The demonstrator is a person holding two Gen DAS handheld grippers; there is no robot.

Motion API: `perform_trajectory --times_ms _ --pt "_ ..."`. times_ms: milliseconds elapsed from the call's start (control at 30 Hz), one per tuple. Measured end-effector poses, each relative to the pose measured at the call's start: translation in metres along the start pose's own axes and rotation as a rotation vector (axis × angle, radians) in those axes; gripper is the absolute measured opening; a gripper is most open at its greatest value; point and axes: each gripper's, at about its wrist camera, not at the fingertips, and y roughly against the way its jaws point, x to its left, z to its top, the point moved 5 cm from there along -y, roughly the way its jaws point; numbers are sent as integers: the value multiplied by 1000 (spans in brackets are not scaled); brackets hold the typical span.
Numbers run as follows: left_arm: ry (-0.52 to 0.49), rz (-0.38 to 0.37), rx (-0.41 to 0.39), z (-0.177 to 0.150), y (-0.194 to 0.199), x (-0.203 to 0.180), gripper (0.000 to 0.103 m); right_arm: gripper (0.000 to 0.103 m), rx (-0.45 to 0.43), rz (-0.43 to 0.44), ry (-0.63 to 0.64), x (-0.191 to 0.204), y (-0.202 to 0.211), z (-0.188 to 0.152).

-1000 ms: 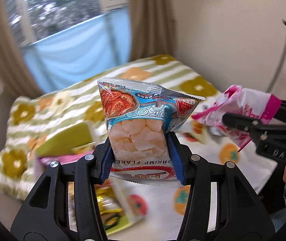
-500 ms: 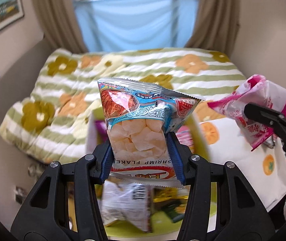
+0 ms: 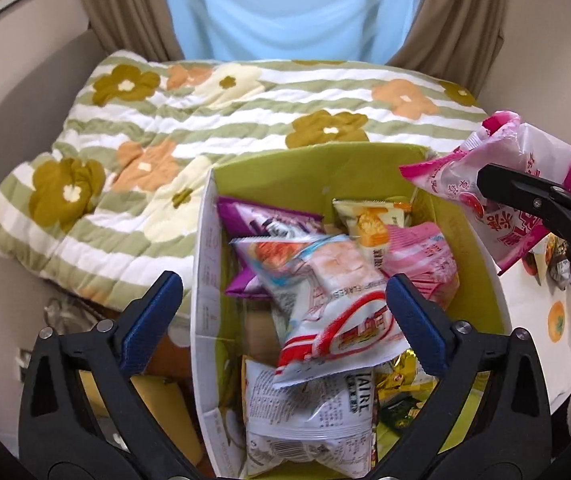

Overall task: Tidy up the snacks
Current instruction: 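Carry both bags over the box and release them inside, then grasp the cheese stick bag with the left tool while the right tool grasps the red-blue noodle snack bag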

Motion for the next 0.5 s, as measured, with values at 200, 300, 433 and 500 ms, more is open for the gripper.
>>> perform_trajectory --times_ms 200,300,433,500 --pt "41 -2 -4 -2 2 7 101 37 28 -18 -10 -2 -17 1" --pt "59 4 -16 0 6 8 101 37 48 -13 -18 -7 -30 6" --pt "76 17 -26 3 10 9 101 37 60 13 -37 -13 -45 14" --pt "75 19 -23 3 10 9 101 40 66 38 -51 -13 -51 18"
